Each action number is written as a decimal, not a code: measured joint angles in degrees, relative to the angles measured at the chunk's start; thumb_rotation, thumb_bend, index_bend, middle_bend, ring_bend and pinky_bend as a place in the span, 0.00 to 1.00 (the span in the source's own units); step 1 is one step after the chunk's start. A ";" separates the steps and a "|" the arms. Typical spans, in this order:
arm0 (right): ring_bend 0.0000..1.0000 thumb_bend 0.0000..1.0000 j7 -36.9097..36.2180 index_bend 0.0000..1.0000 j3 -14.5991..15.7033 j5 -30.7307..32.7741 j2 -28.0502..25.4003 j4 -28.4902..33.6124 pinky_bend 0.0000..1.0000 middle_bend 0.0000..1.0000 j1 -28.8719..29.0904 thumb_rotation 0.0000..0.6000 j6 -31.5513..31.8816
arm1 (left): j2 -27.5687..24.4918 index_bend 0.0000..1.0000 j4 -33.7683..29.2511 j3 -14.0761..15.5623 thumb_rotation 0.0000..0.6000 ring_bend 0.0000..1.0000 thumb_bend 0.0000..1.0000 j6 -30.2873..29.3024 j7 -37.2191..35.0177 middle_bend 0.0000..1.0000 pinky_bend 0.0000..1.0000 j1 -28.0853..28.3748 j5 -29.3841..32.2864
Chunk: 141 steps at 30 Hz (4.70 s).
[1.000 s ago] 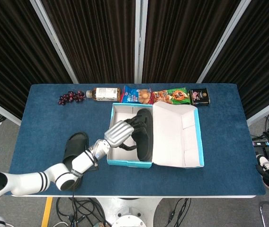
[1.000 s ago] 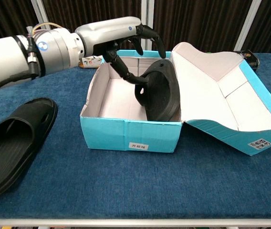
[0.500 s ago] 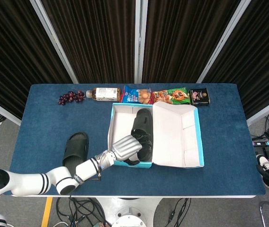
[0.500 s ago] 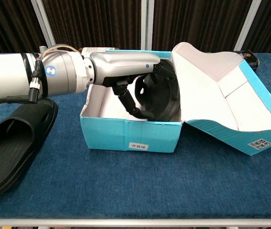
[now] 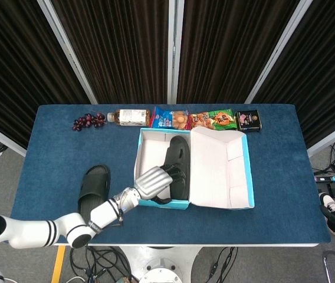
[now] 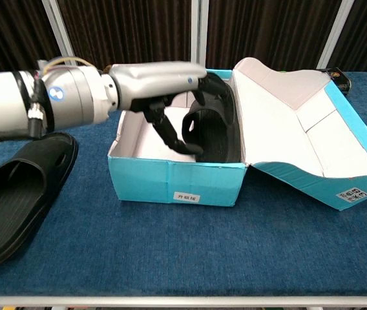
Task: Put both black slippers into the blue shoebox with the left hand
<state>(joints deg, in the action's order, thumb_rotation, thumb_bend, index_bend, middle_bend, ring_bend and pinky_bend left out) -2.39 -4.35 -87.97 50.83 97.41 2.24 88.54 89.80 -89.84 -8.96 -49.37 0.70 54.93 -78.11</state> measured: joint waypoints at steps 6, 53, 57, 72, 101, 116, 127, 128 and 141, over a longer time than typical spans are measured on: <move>0.00 0.08 -0.86 0.08 -0.11 -0.26 -0.11 -0.61 0.12 0.09 0.02 1.00 0.30 | -8.84 0.29 -3.32 -0.66 1.00 0.20 0.22 -6.30 -2.82 0.19 0.34 -6.36 2.28; 0.00 0.08 -0.95 0.08 0.36 -1.19 0.95 -0.95 0.12 0.09 1.22 1.00 -0.95 | -15.52 0.50 -2.01 1.96 1.00 0.75 0.05 -0.68 2.65 0.53 0.82 -18.46 31.20; 0.00 0.08 -1.07 0.08 0.35 -1.41 0.96 -1.09 0.12 0.09 1.39 1.00 -1.01 | -18.08 0.54 -3.32 -1.90 1.00 0.72 0.05 -2.48 -6.86 0.53 0.82 -20.73 27.03; 0.00 0.08 0.17 0.08 0.34 -1.14 0.45 0.06 0.12 0.09 1.37 1.00 -1.05 | -11.12 0.52 3.44 -11.38 1.00 0.58 0.05 -3.70 -48.07 0.51 0.66 -17.65 2.01; 0.00 0.08 2.26 0.08 0.27 0.04 -0.49 2.23 0.12 0.09 0.60 1.00 -0.68 | 21.14 0.52 51.25 -5.02 1.00 0.41 0.00 -12.04 -51.99 0.53 0.54 -3.39 -8.48; 0.00 0.08 1.55 0.08 0.34 -0.57 -0.40 1.76 0.12 0.09 0.53 1.00 -0.37 | 18.83 0.48 42.89 -6.73 1.00 0.19 0.00 0.10 -42.23 0.54 0.21 -4.57 2.66; 0.00 0.08 1.64 0.08 0.39 -0.82 -0.58 1.93 0.12 0.09 0.49 1.00 -0.29 | 17.39 0.46 37.34 -7.16 1.00 0.19 0.00 4.66 -30.01 0.54 0.19 -5.25 8.13; 0.00 0.08 1.63 0.08 0.39 -0.85 -0.59 1.93 0.12 0.09 0.48 1.00 -0.27 | 17.22 0.45 36.70 -7.17 1.00 0.19 0.00 5.01 -29.23 0.54 0.19 -5.28 8.50; 0.00 0.08 0.43 0.08 0.52 -0.98 -0.58 1.05 0.12 0.09 0.02 1.00 0.35 | 14.93 0.13 29.32 -7.26 1.00 0.01 0.00 5.17 -18.36 0.14 0.16 -5.75 11.71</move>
<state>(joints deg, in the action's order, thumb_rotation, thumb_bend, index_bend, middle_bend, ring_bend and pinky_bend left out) -1.96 -3.83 -88.94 50.26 98.46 2.25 88.89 104.72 -60.52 -16.22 -44.20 -17.66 49.18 -66.40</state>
